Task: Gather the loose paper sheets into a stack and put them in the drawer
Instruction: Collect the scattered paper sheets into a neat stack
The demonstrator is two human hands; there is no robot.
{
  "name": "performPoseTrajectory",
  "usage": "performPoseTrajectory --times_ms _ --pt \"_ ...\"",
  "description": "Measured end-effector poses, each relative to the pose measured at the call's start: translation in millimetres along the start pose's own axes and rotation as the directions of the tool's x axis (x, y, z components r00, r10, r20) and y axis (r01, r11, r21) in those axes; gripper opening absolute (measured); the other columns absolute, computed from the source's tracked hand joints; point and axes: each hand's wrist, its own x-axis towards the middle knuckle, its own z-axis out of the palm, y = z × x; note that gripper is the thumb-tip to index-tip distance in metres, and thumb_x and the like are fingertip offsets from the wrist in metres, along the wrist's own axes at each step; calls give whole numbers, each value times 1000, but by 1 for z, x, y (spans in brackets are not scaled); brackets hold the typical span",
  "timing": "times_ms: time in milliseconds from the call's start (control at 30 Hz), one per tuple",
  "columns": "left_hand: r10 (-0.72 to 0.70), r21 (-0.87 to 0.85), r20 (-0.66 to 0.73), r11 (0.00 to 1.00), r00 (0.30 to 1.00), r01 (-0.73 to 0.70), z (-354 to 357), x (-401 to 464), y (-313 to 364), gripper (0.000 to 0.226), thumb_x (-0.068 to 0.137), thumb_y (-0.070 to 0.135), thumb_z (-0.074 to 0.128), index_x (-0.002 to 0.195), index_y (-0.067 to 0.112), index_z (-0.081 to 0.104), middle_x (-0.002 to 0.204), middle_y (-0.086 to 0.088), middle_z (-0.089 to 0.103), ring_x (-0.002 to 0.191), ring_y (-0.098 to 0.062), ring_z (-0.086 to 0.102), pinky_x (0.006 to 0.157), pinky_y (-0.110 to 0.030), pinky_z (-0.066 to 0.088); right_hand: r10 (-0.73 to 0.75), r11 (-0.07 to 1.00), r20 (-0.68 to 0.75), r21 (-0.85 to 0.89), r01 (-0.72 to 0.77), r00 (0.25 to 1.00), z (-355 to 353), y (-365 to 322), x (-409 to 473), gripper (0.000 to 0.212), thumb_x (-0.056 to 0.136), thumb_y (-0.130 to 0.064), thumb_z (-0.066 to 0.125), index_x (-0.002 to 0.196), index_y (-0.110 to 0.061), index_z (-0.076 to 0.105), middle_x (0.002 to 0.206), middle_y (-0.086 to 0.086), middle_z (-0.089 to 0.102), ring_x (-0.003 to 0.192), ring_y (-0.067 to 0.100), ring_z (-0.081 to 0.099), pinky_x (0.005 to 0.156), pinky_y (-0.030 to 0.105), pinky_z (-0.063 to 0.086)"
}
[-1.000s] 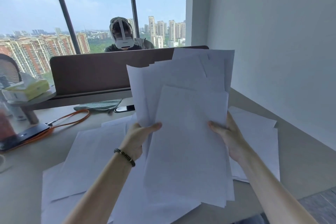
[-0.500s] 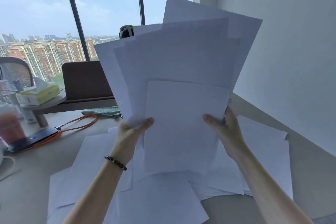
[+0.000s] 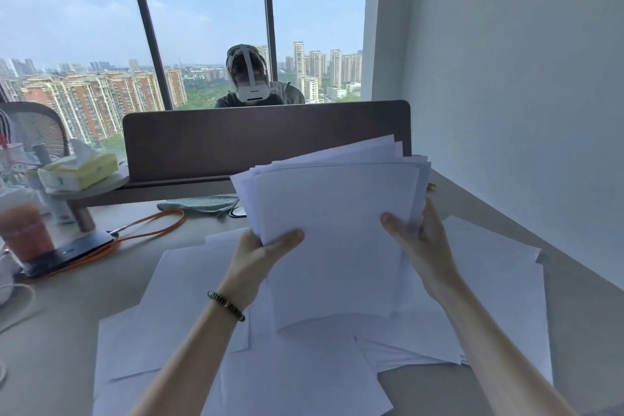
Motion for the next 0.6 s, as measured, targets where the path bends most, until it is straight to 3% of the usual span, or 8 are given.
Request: performPoseTrajectory --times_ms 200,300,433,533,600 --pt "-10 -25 -58 1000 998 9 5 -2 -18 25 74 13 79 99 12 78 104 -10 78 94 -24 74 80 -36 59 46 999 -7 12 -46 999 4 14 -4 31 94 -16 67 125 -19 62 113 -3 74 105 11 71 85 28 56" --pt "-1 4 -85 1000 996 1 9 -1 -26 26 75 8 82 101 12 78 104 -7 78 98 -23 73 79 -31 58 53 998 -6 17 -53 999 13 20 -4 32 94 -18 69 125 -21 62 114 -6 74 107 10 70 86 26 55" --pt "28 31 -113 999 993 -25 13 8 -17 18 76 5 82 90 17 79 98 -3 79 92 -18 74 80 -31 60 32 999 -60 28 -31 998 20 14 3 30 89 -31 72 118 -33 62 114 -8 74 107 11 70 91 36 56" --pt "38 23 -81 999 996 -36 6 8 -17 32 70 20 85 100 12 78 105 -9 78 102 -27 72 90 -42 57 37 999 -88 4 -36 995 18 15 4 38 80 -46 74 114 -34 62 113 -8 73 106 13 70 92 45 57" --pt "30 25 -63 999 998 -28 2 6 -20 41 71 24 83 108 10 74 110 -12 76 107 -33 70 93 -48 55 32 999 -84 9 -32 996 17 18 2 35 83 -41 74 114 -32 61 113 -8 73 105 13 71 93 44 56"
